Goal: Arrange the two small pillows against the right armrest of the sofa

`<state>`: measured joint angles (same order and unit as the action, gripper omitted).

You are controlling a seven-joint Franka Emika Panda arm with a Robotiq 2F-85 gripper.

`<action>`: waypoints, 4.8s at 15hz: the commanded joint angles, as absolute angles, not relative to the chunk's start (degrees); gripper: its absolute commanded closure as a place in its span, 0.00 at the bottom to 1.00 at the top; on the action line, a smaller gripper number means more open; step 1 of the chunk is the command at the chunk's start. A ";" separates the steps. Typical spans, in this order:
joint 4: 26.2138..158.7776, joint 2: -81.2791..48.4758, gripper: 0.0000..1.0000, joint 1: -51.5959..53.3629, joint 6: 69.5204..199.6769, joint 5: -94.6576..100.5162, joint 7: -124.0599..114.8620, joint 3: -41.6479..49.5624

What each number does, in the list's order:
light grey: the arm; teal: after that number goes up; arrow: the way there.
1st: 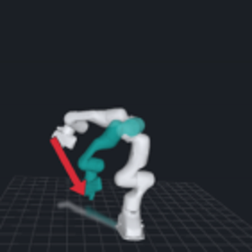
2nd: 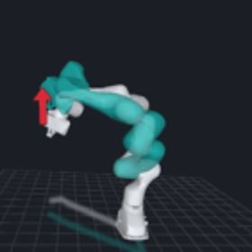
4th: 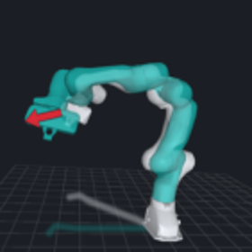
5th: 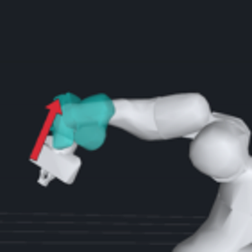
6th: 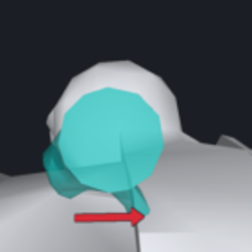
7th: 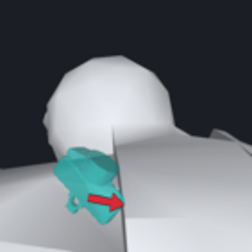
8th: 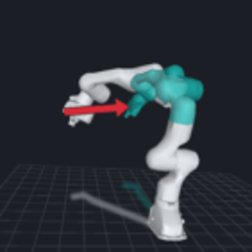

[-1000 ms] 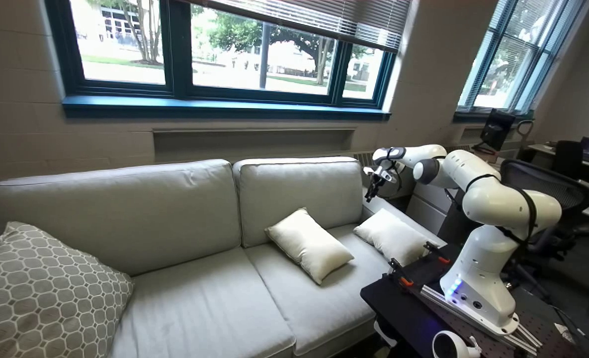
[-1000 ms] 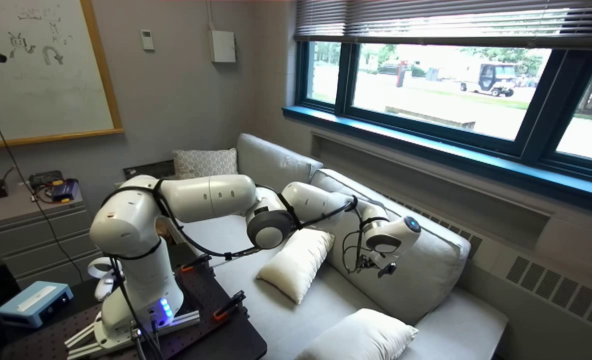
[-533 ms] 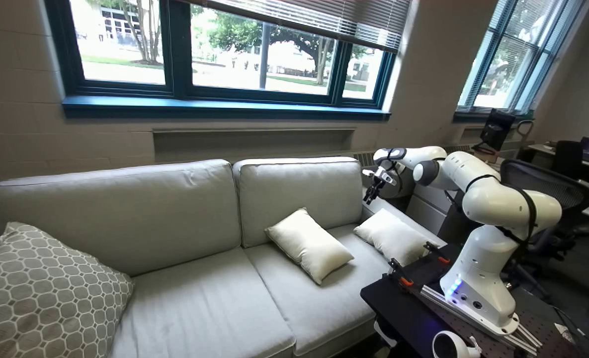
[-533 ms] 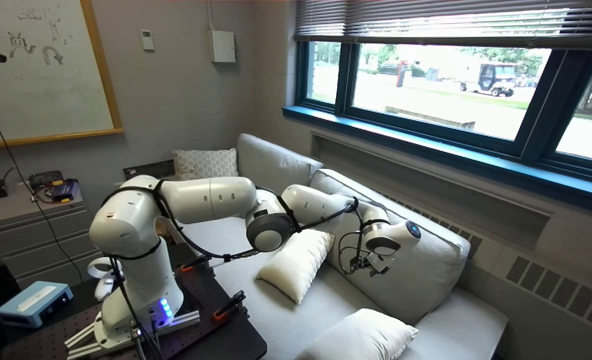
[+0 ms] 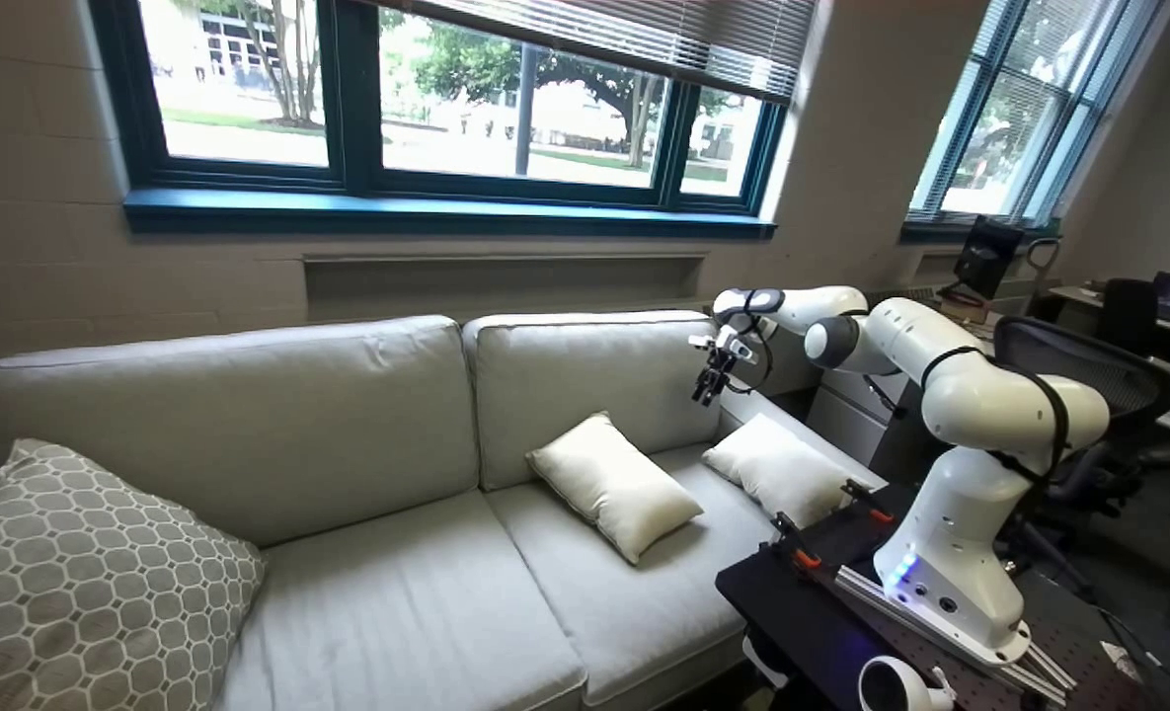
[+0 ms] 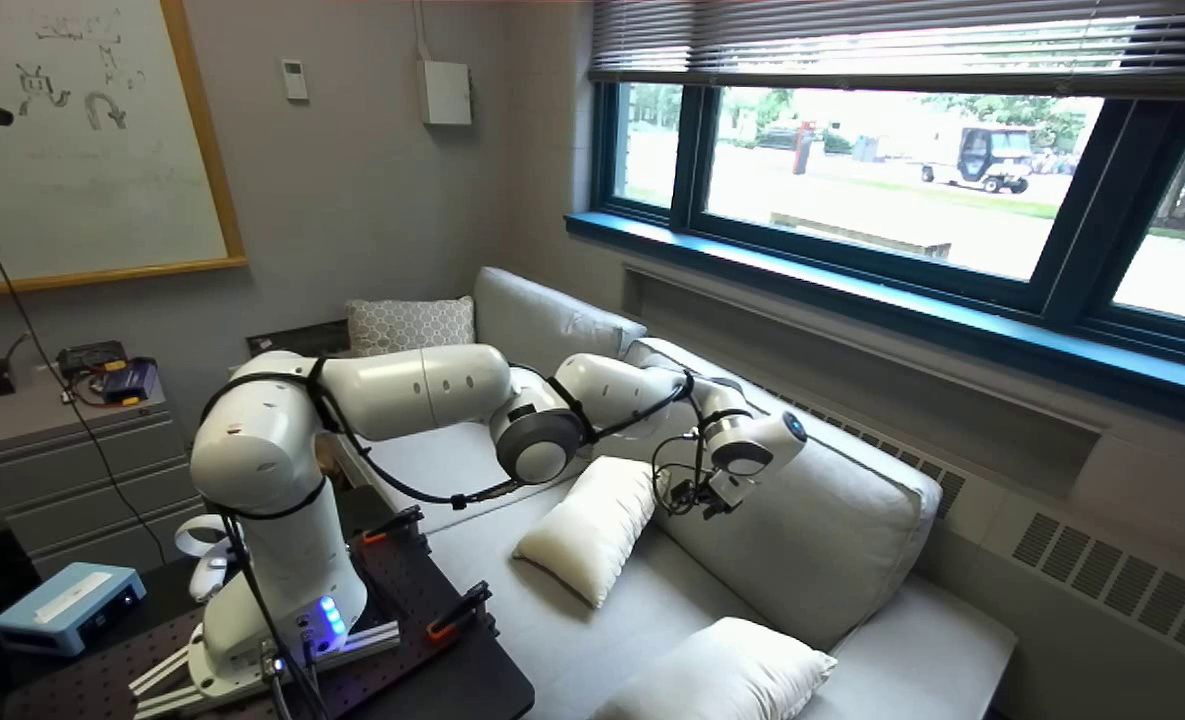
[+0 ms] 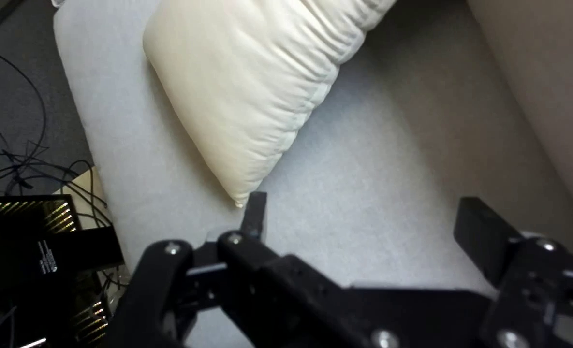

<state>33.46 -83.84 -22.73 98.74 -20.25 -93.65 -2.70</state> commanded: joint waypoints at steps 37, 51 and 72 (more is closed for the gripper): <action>52.43 -84.93 0.00 -13.26 117.02 -33.28 -115.17 -4.96; 56.58 -84.92 0.00 -11.96 128.47 -37.32 -112.56 -6.76; 61.38 -85.01 0.61 -9.00 126.26 -36.37 -118.71 -4.71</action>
<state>60.63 -85.01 -9.26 127.48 -36.21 -116.72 -4.88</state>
